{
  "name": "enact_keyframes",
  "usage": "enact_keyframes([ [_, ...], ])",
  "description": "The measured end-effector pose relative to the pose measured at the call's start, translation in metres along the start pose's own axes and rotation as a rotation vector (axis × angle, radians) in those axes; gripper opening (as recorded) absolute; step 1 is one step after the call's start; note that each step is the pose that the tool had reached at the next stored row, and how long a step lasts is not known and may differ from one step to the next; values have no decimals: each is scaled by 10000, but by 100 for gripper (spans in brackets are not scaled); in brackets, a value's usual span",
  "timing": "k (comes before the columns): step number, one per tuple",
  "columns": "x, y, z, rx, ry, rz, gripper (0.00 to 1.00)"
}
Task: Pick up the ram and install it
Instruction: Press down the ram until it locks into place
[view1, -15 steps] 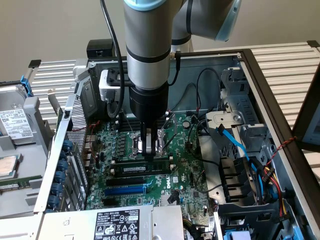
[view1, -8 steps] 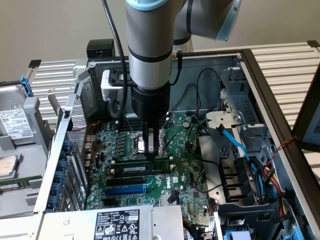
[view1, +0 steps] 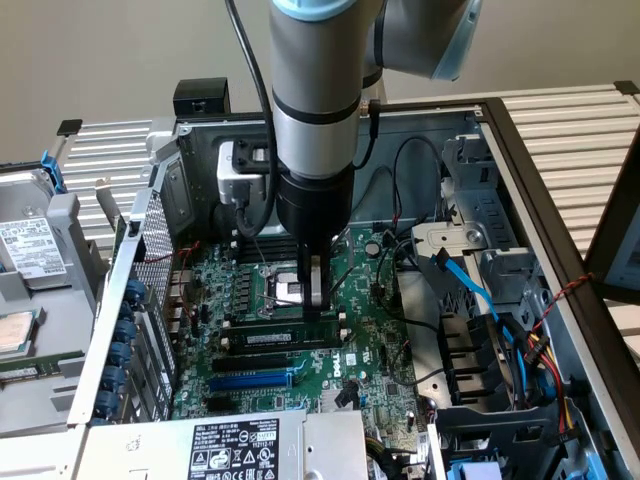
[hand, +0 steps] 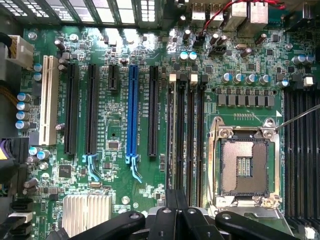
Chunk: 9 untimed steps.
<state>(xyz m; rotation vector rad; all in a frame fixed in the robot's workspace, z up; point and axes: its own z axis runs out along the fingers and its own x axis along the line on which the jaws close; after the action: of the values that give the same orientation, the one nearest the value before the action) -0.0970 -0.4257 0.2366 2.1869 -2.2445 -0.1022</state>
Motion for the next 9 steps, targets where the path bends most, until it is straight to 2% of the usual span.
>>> enact_keyframes([
  [9, 3, -3, 67, 0, 104, 4, 11],
])
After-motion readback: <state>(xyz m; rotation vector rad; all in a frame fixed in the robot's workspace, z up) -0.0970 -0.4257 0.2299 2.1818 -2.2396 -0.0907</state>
